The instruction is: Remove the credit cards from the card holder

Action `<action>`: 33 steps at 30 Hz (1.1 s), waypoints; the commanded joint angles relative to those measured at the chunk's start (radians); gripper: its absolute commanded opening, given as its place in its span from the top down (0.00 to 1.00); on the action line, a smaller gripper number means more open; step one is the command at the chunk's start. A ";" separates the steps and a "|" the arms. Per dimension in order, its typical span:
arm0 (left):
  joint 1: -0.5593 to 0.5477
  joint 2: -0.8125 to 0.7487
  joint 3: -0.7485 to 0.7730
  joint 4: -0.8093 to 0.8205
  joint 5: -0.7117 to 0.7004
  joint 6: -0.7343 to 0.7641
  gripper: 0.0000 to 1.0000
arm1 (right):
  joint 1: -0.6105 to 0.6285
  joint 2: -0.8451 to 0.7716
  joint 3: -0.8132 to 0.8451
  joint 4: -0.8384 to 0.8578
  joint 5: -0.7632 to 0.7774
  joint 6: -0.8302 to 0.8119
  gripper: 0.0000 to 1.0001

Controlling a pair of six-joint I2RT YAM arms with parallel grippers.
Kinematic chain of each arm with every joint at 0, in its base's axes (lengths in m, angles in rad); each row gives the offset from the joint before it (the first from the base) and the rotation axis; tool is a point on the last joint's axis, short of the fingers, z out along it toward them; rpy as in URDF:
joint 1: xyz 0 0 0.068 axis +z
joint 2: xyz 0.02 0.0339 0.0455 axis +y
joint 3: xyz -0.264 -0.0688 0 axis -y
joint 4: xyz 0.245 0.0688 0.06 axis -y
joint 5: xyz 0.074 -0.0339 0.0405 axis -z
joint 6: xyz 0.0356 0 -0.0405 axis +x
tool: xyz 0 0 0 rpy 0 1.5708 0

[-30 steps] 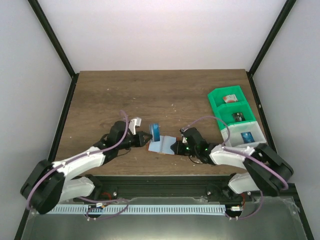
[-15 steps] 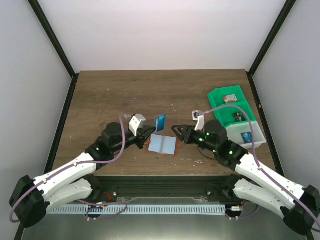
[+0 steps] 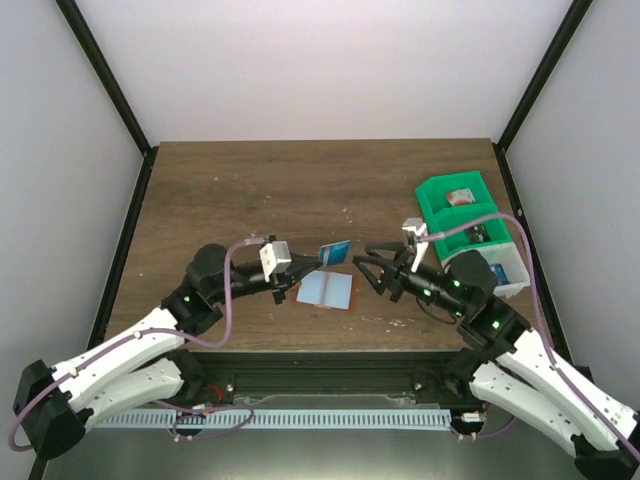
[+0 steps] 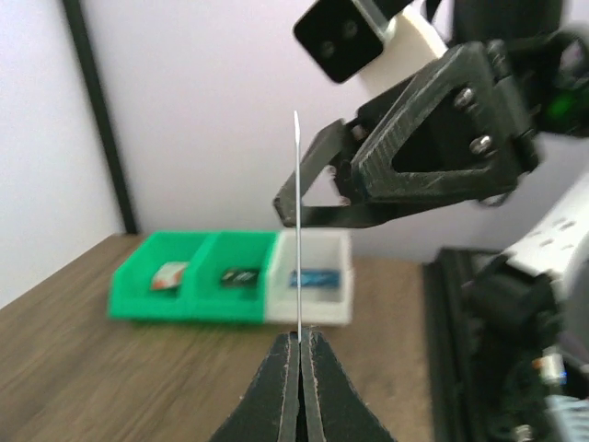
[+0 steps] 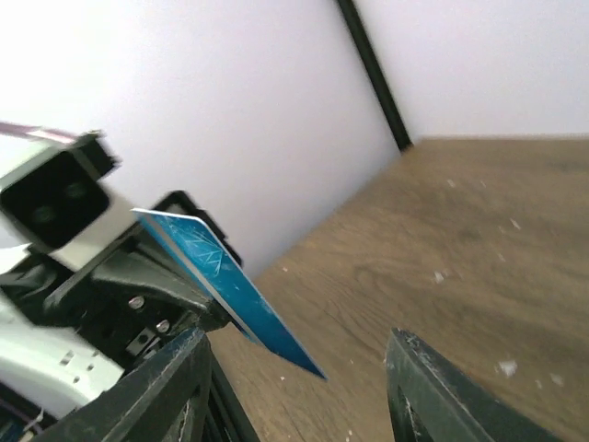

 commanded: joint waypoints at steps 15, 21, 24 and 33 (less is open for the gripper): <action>-0.005 0.055 -0.097 0.516 0.335 -0.421 1.00 | 0.006 -0.069 -0.214 0.415 -0.368 -0.242 0.53; -0.005 0.063 -0.129 0.561 0.329 -0.451 1.00 | 0.005 -0.057 -0.232 0.499 -0.370 -0.224 0.65; -0.004 0.061 -0.132 0.542 0.325 -0.444 1.00 | 0.005 -0.042 -0.239 0.509 -0.373 -0.228 0.67; -0.004 0.053 -0.152 0.549 0.295 -0.450 1.00 | 0.005 -0.021 -0.258 0.541 -0.412 -0.203 0.83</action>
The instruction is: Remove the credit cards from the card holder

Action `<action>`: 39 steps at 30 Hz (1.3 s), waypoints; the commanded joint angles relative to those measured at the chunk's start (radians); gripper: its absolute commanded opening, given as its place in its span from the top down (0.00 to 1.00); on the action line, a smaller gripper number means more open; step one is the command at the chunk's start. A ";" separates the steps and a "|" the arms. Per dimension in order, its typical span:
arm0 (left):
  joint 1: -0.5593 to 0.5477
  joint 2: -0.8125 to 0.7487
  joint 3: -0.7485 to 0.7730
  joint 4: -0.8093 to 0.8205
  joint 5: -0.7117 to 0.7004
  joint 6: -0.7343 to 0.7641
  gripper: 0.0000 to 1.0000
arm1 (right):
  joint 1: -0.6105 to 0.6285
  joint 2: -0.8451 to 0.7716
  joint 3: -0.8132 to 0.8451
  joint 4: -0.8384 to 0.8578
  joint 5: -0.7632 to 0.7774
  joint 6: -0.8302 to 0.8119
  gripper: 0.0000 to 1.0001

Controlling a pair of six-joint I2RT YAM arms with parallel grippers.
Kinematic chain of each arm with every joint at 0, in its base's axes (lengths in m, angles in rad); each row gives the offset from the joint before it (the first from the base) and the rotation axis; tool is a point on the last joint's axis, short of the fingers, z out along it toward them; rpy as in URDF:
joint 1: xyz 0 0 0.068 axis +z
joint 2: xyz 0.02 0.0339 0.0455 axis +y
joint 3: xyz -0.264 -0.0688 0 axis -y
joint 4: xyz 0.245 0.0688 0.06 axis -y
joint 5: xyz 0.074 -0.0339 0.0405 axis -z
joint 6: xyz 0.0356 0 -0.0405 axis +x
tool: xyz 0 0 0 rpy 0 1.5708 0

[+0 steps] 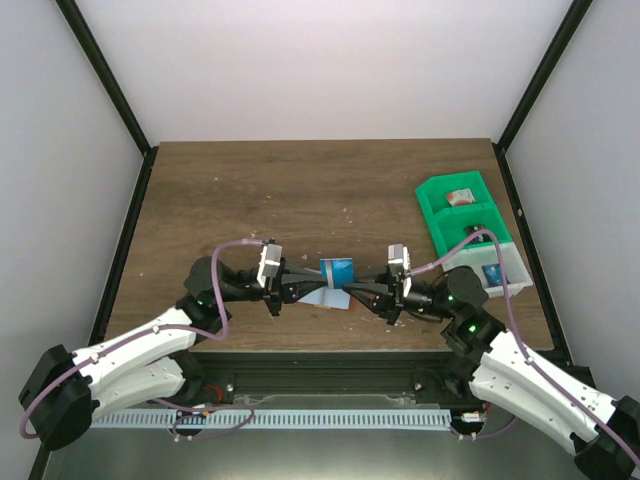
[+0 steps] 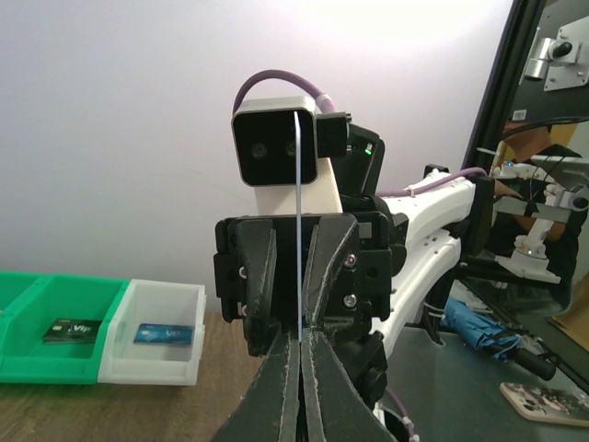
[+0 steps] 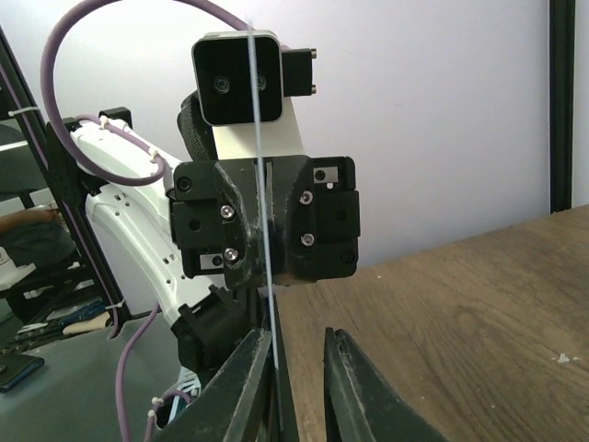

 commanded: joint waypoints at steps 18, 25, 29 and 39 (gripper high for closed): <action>-0.004 -0.048 0.011 -0.224 -0.374 -0.175 0.17 | 0.007 -0.034 0.067 -0.157 0.263 -0.270 0.99; 0.074 -0.117 0.104 -0.559 -0.440 -0.381 0.00 | 0.011 -0.018 0.040 -0.158 0.629 -0.639 0.99; 0.165 -0.093 0.095 -0.509 -0.283 -0.574 0.00 | 0.044 0.078 0.019 -0.052 0.785 -0.815 0.99; 0.175 -0.062 0.070 -0.411 -0.159 -0.846 0.17 | 0.227 0.228 -0.088 0.300 1.052 -1.146 1.00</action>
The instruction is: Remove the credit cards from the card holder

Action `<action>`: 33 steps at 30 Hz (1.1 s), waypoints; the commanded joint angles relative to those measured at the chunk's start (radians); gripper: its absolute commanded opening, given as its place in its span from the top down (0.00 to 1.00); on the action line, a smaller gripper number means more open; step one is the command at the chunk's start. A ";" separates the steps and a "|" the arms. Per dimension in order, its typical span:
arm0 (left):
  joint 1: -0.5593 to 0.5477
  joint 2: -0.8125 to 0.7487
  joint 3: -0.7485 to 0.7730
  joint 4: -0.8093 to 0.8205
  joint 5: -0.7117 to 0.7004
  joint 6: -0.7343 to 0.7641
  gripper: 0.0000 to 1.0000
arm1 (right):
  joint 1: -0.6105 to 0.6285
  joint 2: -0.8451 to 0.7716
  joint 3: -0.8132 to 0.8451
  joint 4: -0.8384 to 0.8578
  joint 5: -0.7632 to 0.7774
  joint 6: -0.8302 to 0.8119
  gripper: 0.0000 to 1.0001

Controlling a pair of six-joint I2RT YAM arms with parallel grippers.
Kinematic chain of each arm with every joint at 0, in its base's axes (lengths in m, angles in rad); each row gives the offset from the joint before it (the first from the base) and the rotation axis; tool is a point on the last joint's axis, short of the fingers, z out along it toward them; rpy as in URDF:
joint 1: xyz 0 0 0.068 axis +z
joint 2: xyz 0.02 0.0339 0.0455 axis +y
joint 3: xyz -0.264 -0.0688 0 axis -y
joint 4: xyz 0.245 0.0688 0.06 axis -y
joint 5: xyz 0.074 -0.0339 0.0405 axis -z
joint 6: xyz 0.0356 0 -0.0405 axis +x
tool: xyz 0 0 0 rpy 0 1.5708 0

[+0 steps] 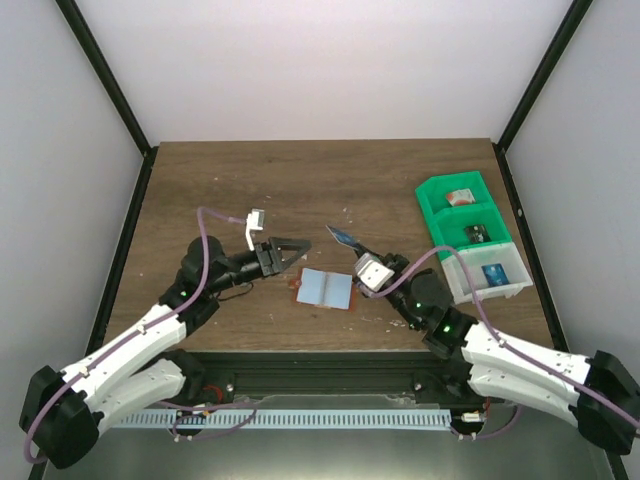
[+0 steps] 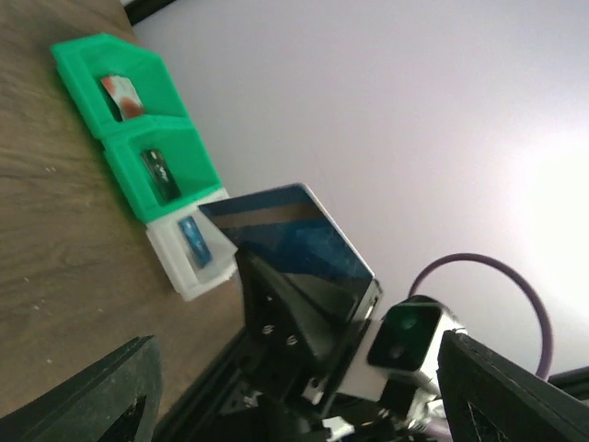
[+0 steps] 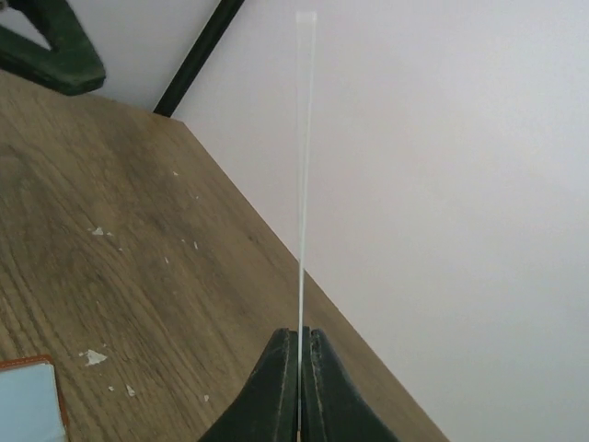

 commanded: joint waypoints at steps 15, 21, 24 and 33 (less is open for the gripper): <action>0.003 0.076 -0.094 0.182 0.121 -0.267 0.50 | 0.258 0.275 -0.055 0.413 0.285 -0.434 1.00; 0.003 0.082 -0.071 0.107 0.111 -0.156 1.00 | 0.291 0.297 -0.067 0.451 0.318 -0.452 0.98; 0.003 0.081 -0.072 0.120 0.118 -0.042 1.00 | 0.303 0.251 -0.054 0.331 0.292 -0.362 0.82; 0.014 0.014 -0.086 0.092 0.204 0.284 1.00 | 0.307 -0.125 0.204 -0.446 -0.029 0.473 0.42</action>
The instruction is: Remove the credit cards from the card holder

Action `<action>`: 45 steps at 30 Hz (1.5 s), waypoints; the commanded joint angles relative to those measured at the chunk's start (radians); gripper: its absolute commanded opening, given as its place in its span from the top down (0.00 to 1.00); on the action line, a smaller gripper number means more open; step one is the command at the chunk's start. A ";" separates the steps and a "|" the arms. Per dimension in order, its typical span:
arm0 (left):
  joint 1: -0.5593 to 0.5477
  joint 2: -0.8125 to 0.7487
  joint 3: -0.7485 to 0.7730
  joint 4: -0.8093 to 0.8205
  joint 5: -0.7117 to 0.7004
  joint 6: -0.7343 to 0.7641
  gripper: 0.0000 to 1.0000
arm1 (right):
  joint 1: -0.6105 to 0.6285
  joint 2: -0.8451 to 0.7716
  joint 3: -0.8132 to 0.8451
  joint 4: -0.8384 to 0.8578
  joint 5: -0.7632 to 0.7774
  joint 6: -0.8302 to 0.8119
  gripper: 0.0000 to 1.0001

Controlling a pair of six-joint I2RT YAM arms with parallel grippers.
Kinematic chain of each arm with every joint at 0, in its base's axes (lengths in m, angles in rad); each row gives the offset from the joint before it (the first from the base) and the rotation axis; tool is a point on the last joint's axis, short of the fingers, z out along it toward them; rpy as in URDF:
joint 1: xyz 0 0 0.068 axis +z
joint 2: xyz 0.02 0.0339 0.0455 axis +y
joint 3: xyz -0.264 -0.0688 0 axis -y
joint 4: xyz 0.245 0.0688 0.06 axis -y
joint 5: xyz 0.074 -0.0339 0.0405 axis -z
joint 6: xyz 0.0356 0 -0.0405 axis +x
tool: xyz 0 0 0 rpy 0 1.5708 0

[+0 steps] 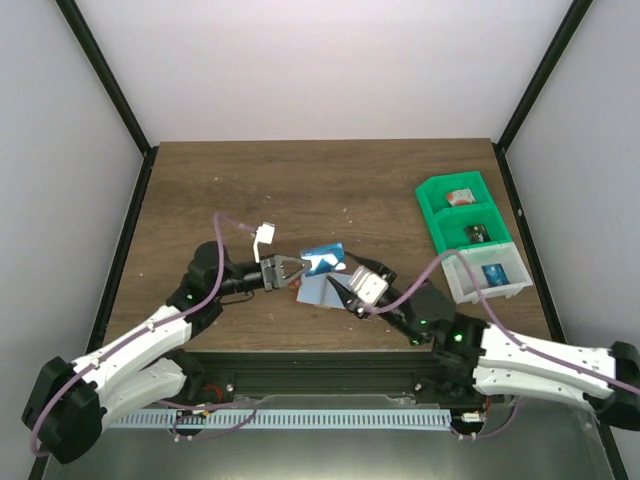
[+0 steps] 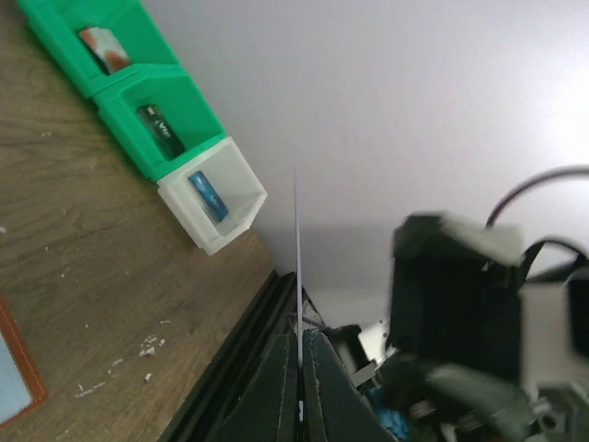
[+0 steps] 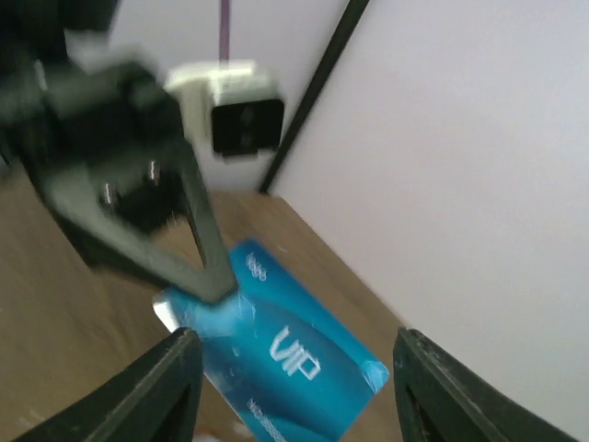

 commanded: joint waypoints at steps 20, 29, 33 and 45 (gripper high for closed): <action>0.011 -0.054 0.008 -0.088 0.301 0.475 1.00 | -0.205 -0.124 0.240 -0.675 -0.467 1.186 0.49; 0.012 -0.049 -0.021 -0.018 0.340 0.431 1.00 | -0.351 -0.127 0.143 -0.492 -0.751 1.216 0.81; 0.012 -0.033 -0.022 -0.006 0.345 0.422 1.00 | -0.355 -0.131 0.116 -0.387 -0.854 1.222 0.93; 0.014 -0.023 -0.026 0.035 0.385 0.388 1.00 | -0.355 -0.157 0.073 -0.301 -0.926 1.256 1.00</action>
